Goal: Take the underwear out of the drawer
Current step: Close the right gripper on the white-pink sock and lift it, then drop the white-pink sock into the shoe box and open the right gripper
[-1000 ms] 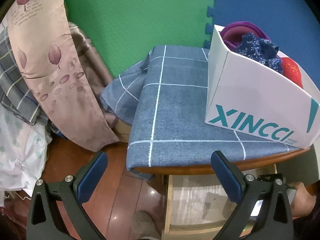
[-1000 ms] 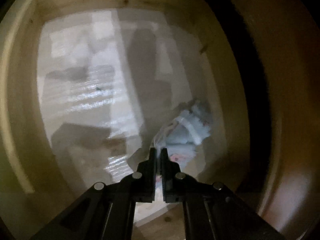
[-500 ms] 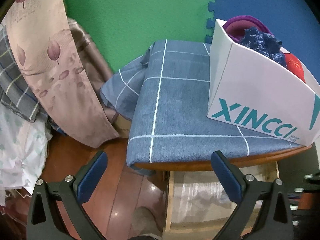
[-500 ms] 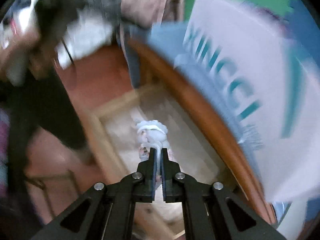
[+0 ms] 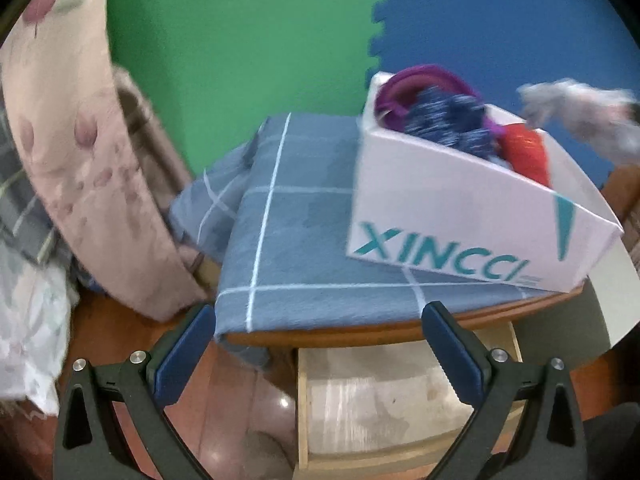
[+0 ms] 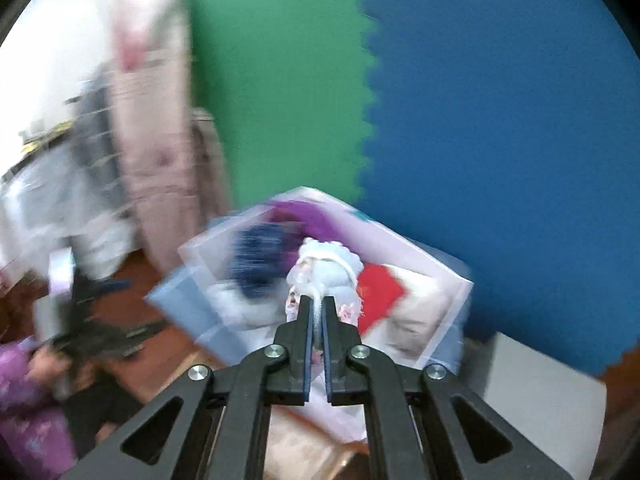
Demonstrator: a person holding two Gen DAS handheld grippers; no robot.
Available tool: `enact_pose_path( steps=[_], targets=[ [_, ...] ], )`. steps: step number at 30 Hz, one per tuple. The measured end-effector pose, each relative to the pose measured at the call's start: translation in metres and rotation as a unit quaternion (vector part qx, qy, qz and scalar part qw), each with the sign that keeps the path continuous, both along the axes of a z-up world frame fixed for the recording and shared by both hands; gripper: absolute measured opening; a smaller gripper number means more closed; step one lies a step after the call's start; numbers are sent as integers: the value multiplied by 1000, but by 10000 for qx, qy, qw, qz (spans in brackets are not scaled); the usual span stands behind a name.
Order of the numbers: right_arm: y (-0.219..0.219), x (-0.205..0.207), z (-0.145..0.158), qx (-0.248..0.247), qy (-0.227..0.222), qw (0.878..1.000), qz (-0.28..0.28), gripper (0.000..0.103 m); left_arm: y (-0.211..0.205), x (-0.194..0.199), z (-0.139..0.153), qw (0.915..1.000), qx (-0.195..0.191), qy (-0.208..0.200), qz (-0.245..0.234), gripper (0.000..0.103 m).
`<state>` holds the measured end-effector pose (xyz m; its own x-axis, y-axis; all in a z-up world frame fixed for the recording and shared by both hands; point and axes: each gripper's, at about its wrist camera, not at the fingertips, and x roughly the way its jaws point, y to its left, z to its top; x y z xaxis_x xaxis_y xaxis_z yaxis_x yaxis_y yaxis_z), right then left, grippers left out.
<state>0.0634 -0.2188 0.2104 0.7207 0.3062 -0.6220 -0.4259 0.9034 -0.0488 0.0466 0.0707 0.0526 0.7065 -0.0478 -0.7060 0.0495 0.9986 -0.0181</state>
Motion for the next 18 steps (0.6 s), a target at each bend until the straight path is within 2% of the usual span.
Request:
enact_pose_path(
  steps=[2,3,4,6,8,10,12,13,15,18],
  targets=[
    [-5,24,-29,234,180,9993,-227,10,-14,-9,7,9994,171,-271,-156,102],
    [-7,30,-41,156,-15,9984,-542,20,-18,-11,10,9989,227,-359,-187,102],
    [-9,33,-52,190,-172,9968,-754,24,-25,-16,12,9981,328,-488,-196,102],
    [-17,18,-56,640,-531,9905,-1096,35,-33,-21,15,9971,435,-573,-246,102],
    [-18,-15,-50,1152,-1043,9827,-1006,36,-37,-25,17,9968,374,-618,-352,102],
    [-7,-62,-50,1599,-1509,9725,-764,45,-39,-29,19,9969,259,-613,-418,102],
    [14,-112,-57,1481,-1967,9663,-748,64,-38,-37,23,9963,126,-774,-340,102],
    [24,-136,-65,1312,-2208,9628,-846,66,-37,-42,26,9957,83,-891,-243,102],
    [38,-169,-78,1224,-2333,9604,-904,74,-38,-52,33,9943,67,-1058,-113,102],
    [45,-202,-87,1342,-2222,9614,-914,77,-40,-76,48,9874,-121,-1575,-76,102]
  ],
)
